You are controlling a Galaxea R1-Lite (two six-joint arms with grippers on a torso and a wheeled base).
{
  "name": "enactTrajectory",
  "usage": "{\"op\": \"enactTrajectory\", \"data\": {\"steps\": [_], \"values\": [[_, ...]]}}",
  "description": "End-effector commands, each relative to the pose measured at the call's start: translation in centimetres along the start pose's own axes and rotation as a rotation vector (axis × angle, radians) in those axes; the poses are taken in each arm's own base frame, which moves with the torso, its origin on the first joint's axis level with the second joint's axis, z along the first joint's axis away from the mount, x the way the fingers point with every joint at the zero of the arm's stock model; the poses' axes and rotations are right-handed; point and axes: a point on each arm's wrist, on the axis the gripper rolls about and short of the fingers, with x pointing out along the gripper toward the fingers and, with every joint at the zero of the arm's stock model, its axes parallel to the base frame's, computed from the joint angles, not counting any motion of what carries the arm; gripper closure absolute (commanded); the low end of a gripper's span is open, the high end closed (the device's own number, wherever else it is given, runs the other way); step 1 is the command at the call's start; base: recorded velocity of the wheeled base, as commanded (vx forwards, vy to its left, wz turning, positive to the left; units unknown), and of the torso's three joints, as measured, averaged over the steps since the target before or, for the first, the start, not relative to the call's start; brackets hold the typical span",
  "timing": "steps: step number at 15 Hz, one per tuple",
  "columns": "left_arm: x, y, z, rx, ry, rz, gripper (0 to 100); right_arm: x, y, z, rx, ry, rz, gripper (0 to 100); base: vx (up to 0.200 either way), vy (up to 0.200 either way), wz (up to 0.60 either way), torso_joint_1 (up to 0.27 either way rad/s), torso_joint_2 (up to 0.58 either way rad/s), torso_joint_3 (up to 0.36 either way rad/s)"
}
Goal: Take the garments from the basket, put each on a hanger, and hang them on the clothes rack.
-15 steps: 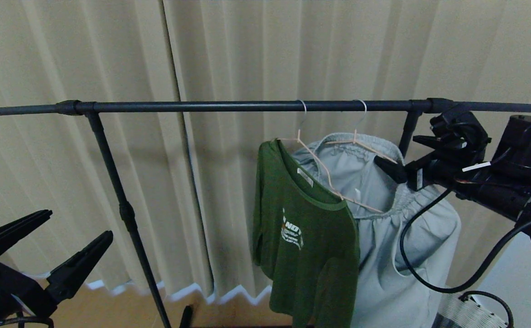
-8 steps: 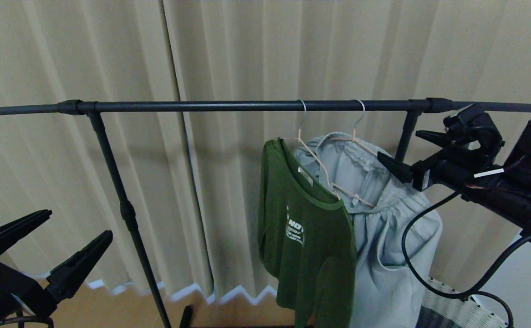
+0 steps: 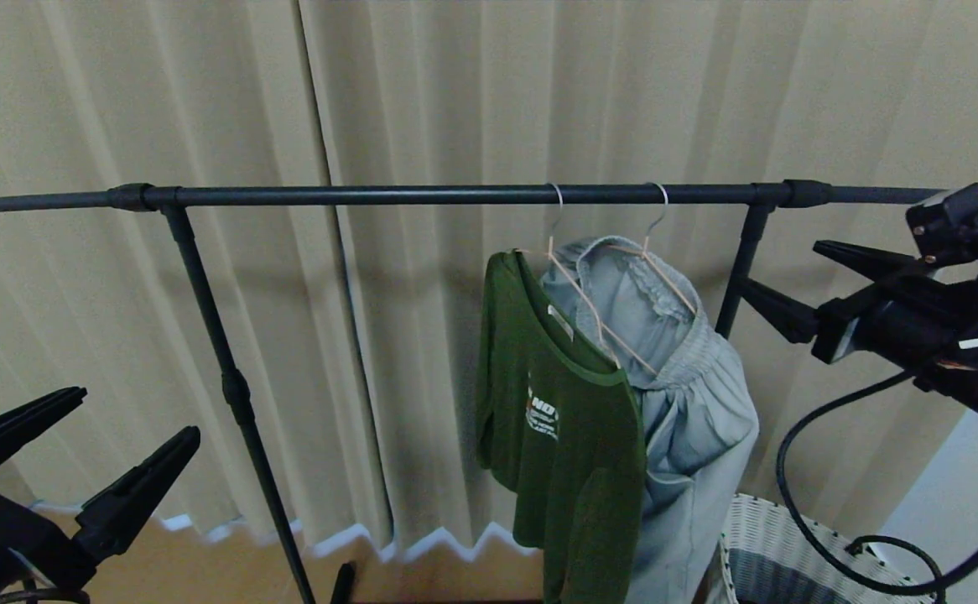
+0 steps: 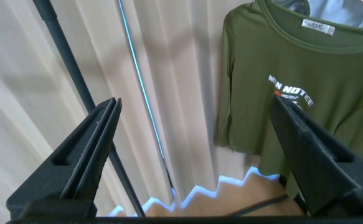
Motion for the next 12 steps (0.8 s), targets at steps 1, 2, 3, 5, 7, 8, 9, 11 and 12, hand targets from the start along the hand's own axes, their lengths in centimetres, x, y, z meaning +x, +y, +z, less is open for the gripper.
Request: {"op": "enactTrajectory", "data": {"steps": [1,2,3,5,7,8,9,11,12], "values": [[-1.4,0.0,0.2,-0.001,-0.052,0.008,0,-4.7,0.4,1.0,0.02,-0.05,-0.034,0,0.0,0.0,0.0,0.0,0.0,0.0],[-2.2,0.0,-0.2,-0.001,-0.06,0.013,0,-6.1,0.4,0.9,0.018,-0.052,-0.053,0,0.0,0.0,0.0,0.0,0.0,0.0],[-3.1,-0.1,-0.7,-0.001,-0.078,0.019,0,-7.4,0.5,0.6,0.016,-0.054,-0.067,0,0.0,0.0,0.0,0.0,0.0,0.0],[-4.7,-0.3,-1.8,-0.001,-0.064,0.031,0,-9.4,1.0,-0.4,0.019,-0.034,-0.08,0,0.0,0.0,0.0,0.0,0.0,0.0],[-7.0,-0.3,-3.5,-0.009,0.016,0.081,0,-11.6,1.7,-1.7,0.021,-0.011,-0.095,0,0.0,0.0,0.0,0.0,0.0,0.0],[-8.0,-0.5,-4.4,-0.012,0.062,0.098,0,-12.4,1.9,-2.4,0.026,0.01,-0.104,0,0.0,0.0,0.0,0.0,0.0,0.0],[-8.8,-0.7,-5.3,-0.015,0.104,0.101,0,-13.1,2.1,-3.0,0.033,0.037,-0.115,0,0.0,0.0,0.0,0.0,0.0,0.0],[-10.6,-1.1,-6.7,-0.018,0.161,0.113,0,-15.1,2.7,-3.7,0.042,0.068,-0.124,0,0.0,0.0,0.0,0.0,0.0,0.0],[-11.0,-1.1,-7.0,-0.021,0.174,0.124,0,-15.8,3.0,-3.8,0.044,0.076,-0.125,0,0.0,0.0,0.0,0.0,0.0,0.0]]}}
